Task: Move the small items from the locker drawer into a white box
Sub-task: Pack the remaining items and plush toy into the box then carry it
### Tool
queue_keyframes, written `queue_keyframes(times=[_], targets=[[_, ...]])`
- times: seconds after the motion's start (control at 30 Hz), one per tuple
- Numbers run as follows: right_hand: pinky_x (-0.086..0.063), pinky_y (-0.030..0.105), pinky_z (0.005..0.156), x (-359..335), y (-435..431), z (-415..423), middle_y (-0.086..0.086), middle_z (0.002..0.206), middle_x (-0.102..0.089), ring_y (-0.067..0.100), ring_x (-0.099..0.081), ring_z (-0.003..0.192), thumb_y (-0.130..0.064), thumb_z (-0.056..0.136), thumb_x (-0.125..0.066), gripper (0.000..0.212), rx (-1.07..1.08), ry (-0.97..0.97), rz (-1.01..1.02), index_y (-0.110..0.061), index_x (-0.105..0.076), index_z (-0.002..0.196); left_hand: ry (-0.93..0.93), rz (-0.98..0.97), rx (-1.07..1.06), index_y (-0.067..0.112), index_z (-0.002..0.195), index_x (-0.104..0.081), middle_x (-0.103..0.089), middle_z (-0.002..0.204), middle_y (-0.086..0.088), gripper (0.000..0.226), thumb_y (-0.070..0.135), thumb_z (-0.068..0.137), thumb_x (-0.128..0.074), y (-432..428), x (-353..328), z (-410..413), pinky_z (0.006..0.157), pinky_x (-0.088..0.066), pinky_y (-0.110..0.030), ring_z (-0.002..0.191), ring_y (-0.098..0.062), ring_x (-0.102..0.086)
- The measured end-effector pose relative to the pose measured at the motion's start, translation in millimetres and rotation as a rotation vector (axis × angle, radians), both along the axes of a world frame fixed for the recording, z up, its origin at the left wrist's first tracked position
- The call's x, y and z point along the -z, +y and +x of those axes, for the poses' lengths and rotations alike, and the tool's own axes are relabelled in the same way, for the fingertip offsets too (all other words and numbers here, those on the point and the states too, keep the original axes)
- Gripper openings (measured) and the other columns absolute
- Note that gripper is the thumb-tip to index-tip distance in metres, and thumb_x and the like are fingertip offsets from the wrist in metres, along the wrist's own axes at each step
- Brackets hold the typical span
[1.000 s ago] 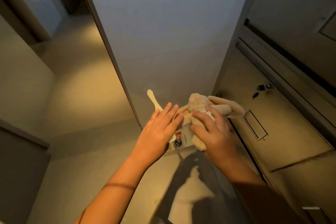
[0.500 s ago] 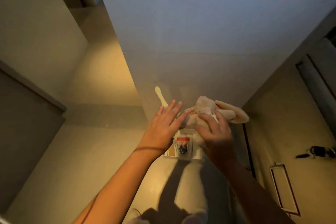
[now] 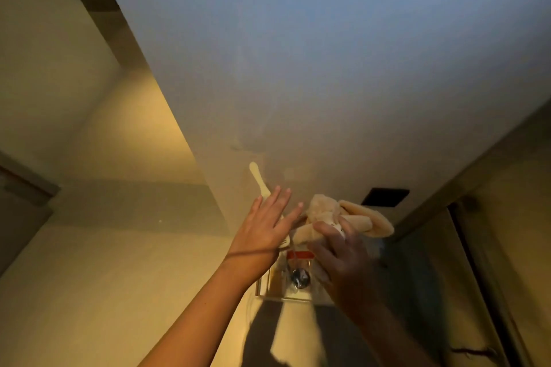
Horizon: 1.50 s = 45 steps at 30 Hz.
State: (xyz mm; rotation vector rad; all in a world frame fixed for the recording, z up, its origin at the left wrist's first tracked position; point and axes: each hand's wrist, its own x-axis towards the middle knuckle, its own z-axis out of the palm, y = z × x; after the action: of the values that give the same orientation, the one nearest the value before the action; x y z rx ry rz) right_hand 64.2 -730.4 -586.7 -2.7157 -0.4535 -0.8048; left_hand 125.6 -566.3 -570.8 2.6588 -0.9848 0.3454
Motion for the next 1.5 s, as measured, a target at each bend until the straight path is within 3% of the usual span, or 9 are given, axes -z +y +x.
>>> queue_keyframes(times=[0.1, 0.3, 0.43, 0.57, 0.77, 0.97, 1.13, 1.4, 1.5], targets=[[-0.053, 0.052, 0.074, 72, 1, 17, 0.015, 0.101, -0.069, 0.038, -0.046, 0.108, -0.028, 0.067, -0.072, 0.021, 0.010, -0.010, -0.011, -0.010, -0.075, 0.078, -0.032, 0.042, 0.048, 0.005, 0.123, -0.057, -0.054, 0.124, -0.027, 0.089, -0.014, 0.039, -0.081, 4, 76, 17, 0.087, -0.040, -0.057, 0.114, -0.045, -0.050], [-0.054, 0.055, 0.065, 222, -16, 45, 0.016, 0.103, -0.069, 0.049, -0.058, 0.098, -0.016, 0.050, -0.090, 0.031, -0.040, 0.075, -0.078, -0.010, -0.073, 0.076, -0.076, 0.204, 0.253, 0.008, 0.128, -0.052, -0.053, 0.128, -0.024, 0.086, -0.002, 0.049, -0.082, 17, 233, 41, 0.092, -0.038, -0.055, 0.118, -0.041, -0.048], [-0.052, 0.054, 0.072, 305, -24, 55, 0.013, 0.109, -0.067, 0.047, -0.058, 0.103, -0.025, 0.052, -0.089, 0.038, -0.042, 0.093, -0.160, -0.015, -0.074, 0.085, -0.158, 0.358, 0.380, 0.014, 0.135, -0.033, -0.046, 0.137, -0.018, 0.054, 0.016, 0.081, -0.039, 28, 314, 51, 0.100, -0.034, -0.049, 0.127, -0.035, -0.041], [-0.050, 0.055, 0.073, 367, -22, 61, 0.014, 0.105, -0.068, 0.046, -0.059, 0.100, -0.025, 0.058, -0.086, 0.031, -0.074, 0.035, -0.207, -0.014, -0.074, 0.086, -0.213, 0.405, 0.446, 0.014, 0.137, -0.031, -0.045, 0.138, -0.016, 0.050, 0.019, 0.087, -0.030, 32, 373, 51, 0.102, -0.031, -0.048, 0.128, -0.033, -0.039], [-0.051, 0.051, 0.072, 426, -24, 60, 0.014, 0.106, -0.067, 0.045, -0.059, 0.099, -0.026, 0.078, -0.064, 0.019, -0.104, 0.001, -0.206, -0.011, -0.073, 0.086, -0.215, 0.385, 0.486, 0.008, 0.130, -0.051, -0.050, 0.133, -0.020, 0.052, 0.009, 0.082, -0.030, 24, 419, 59, 0.095, -0.044, -0.047, 0.123, -0.035, -0.046], [-0.053, 0.052, 0.070, 450, -26, 60, 0.015, 0.108, -0.066, 0.046, -0.058, 0.102, -0.007, 0.044, -0.089, 0.048, -0.030, 0.197, -0.178, -0.006, -0.072, 0.089, -0.205, 0.402, 0.533, 0.009, 0.131, -0.050, -0.049, 0.133, -0.022, 0.067, 0.013, 0.069, -0.076, 5, 434, 64, 0.097, -0.041, -0.048, 0.123, -0.036, -0.045], [-0.055, 0.049, 0.070, 460, -32, 56, 0.016, 0.107, -0.066, 0.043, -0.060, 0.101, -0.008, 0.040, -0.092, 0.064, 0.000, 0.291, -0.156, -0.004, -0.070, 0.100, -0.170, 0.393, 0.600, 0.009, 0.133, -0.048, -0.044, 0.138, -0.021, 0.076, 0.008, 0.063, -0.077, -10, 442, 57, 0.101, -0.035, -0.048, 0.128, -0.035, -0.040], [-0.055, 0.045, 0.063, 475, -44, 53, 0.014, 0.111, -0.065, 0.042, -0.061, 0.098, -0.019, 0.023, -0.094, 0.086, -0.005, 0.494, -0.259, -0.009, -0.069, 0.105, -0.014, 0.592, 0.584, 0.021, 0.147, 0.003, 0.011, 0.154, -0.010, 0.074, 0.006, 0.092, -0.043, -20, 474, 67, 0.107, 0.015, -0.042, 0.135, -0.026, 0.024], [-0.049, 0.053, 0.086, 484, -49, 56, 0.015, 0.137, -0.046, 0.046, -0.040, 0.124, -0.014, 0.058, -0.083, 0.077, -0.008, 0.643, -0.246, -0.012, -0.053, 0.128, 0.001, 0.589, 0.587, 0.022, 0.147, 0.008, 0.020, 0.150, -0.007, 0.077, 0.006, 0.092, -0.043, -21, 480, 66, 0.106, 0.018, -0.040, 0.132, -0.025, 0.028]])
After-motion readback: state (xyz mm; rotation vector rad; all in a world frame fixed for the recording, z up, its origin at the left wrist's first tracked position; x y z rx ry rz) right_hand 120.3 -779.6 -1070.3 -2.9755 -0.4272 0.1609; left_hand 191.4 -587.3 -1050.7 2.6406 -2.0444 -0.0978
